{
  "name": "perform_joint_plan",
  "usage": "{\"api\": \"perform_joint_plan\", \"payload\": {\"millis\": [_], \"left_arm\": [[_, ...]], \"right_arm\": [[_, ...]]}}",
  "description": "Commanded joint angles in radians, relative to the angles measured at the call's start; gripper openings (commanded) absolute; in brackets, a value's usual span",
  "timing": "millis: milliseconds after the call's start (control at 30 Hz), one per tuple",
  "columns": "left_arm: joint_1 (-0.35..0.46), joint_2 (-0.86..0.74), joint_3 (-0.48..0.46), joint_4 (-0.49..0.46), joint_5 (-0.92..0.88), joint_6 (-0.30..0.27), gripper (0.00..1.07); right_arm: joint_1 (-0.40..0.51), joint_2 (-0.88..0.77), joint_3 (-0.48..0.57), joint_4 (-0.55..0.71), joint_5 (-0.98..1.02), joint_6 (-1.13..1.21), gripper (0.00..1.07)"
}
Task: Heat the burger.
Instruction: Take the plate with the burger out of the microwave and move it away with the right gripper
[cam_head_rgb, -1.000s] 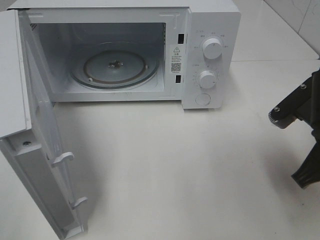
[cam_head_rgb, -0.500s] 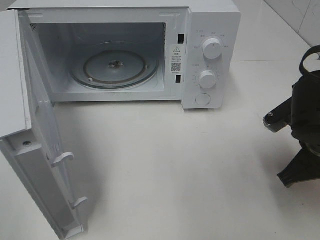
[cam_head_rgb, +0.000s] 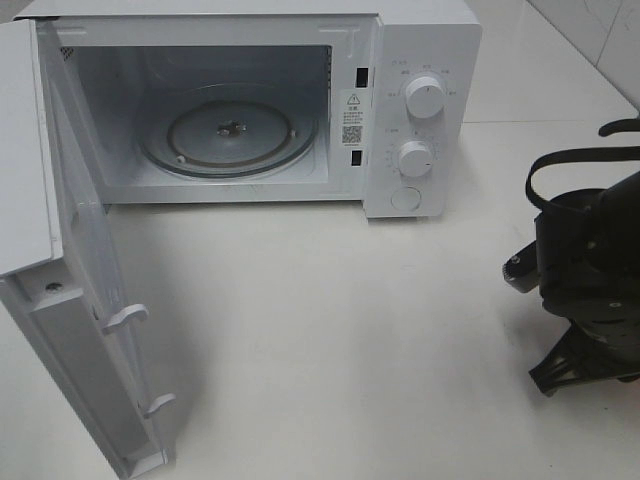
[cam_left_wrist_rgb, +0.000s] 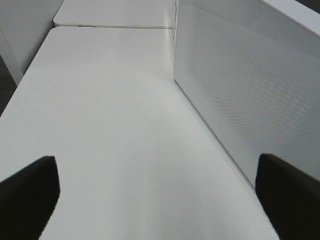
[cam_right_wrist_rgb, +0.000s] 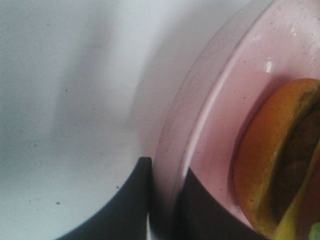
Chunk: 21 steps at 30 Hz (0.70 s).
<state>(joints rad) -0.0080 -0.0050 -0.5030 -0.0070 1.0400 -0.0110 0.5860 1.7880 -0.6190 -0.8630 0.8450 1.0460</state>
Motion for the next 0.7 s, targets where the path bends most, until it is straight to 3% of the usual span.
{"api": "perform_joint_plan", "payload": {"millis": [33,367,600,633,700], "left_arm": [[0.000,-0.022,0.002,-0.006,-0.003,0.003,1.02],[0.000,-0.022,0.002,-0.006,-0.003,0.003,1.02],[0.000,-0.022,0.002,-0.006,-0.003,0.003,1.02],[0.000,-0.022,0.002,-0.006,-0.003,0.003,1.02],[0.000,-0.022,0.002,-0.006,-0.003,0.003,1.02]], "right_arm": [[-0.005,0.047,0.002,-0.048,0.019,0.024,0.03],[-0.047,0.081,0.047,-0.061,-0.063,0.087,0.06],[-0.051,0.086,0.048,-0.060,-0.066,0.080,0.31],[-0.051,0.086,0.048,-0.048,-0.065,0.066,0.41],[-0.047,0.085,0.044,-0.032,-0.057,0.042,0.46]]}}
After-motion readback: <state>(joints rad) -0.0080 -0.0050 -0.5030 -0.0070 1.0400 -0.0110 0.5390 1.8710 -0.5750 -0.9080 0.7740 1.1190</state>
